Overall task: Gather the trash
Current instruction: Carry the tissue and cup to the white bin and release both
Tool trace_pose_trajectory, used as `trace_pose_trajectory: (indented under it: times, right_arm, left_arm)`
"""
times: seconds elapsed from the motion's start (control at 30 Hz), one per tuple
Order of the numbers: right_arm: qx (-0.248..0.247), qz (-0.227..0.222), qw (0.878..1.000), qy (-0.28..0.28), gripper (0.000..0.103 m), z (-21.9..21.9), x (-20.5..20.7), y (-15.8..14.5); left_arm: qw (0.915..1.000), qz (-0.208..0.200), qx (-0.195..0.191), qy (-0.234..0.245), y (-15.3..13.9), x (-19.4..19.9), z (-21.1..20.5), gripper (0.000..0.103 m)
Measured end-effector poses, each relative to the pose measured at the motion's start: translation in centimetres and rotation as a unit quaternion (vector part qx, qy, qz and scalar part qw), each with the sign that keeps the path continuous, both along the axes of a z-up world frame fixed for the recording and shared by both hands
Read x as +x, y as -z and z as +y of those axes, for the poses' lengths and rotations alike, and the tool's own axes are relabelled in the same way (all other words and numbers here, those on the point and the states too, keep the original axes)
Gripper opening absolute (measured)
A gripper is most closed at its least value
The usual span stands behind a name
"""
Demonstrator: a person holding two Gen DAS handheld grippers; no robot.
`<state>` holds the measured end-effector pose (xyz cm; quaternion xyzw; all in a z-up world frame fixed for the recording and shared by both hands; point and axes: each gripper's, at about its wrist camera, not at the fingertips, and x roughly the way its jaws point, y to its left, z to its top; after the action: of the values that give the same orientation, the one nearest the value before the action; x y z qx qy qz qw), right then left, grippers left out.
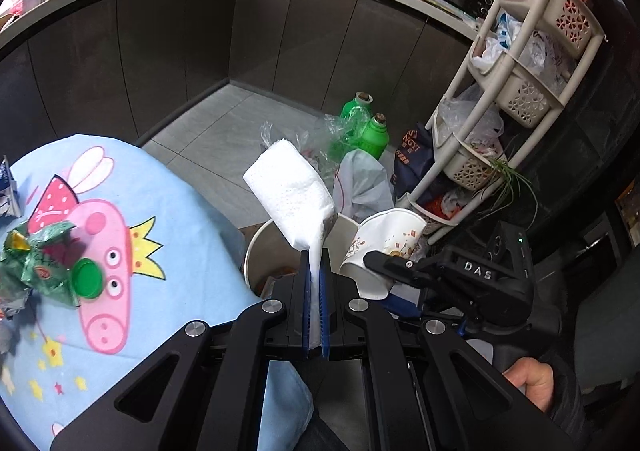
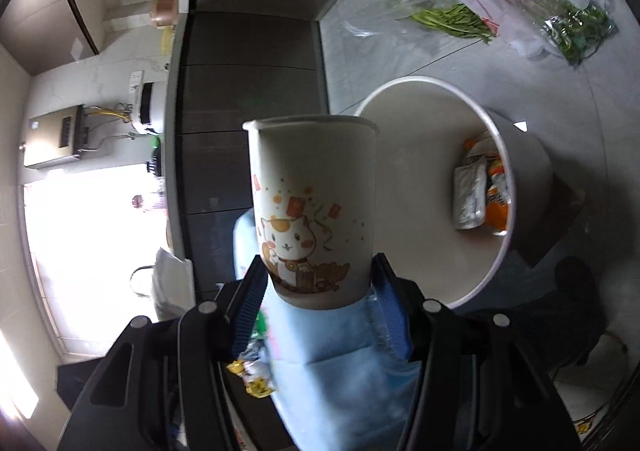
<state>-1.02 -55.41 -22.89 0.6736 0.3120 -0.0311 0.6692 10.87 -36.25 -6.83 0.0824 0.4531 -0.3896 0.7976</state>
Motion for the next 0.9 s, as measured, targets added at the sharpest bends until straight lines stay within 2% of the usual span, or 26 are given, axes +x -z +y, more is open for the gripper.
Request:
trace_pose_trajectory:
  times: [0.3,0.57,0.63,0.7,0.83,0.9]
  right_arm:
    - [-0.045,0.044,0.998,-0.024,0.054,-0.2,0.6,2.6]
    - [-0.097,0.050,0.993,-0.038,0.056,-0.3,1.0,1.8]
    - [-0.095,0.047,0.994,-0.034,0.060,-0.4,1.0,1.8]
    - [-0.099,0.046,0.993,-0.032,0.061,-0.6,0.9,1.7]
    - [-0.109,0.041,0.993,-0.026,0.065,-0.9,0.5,1.3]
    - [-0.119,0.038,0.992,-0.025,0.068,-0.9,0.4,0.8]
  left_arm:
    - [0.9991,0.036,0.012,0.019,3.2,1.9,-2.5,0.003]
    - [0.9982,0.051,0.020,0.025,4.7,2.8,-3.4,0.004]
    - [0.9987,0.039,0.021,0.025,4.5,2.7,-3.5,0.014]
    - [0.9994,0.024,0.019,0.018,4.2,2.7,-3.4,0.050]
    - [0.9997,0.008,0.016,0.019,3.6,2.5,-3.2,0.059]
    - [0.9998,-0.005,0.017,0.012,3.4,2.4,-3.1,0.075]
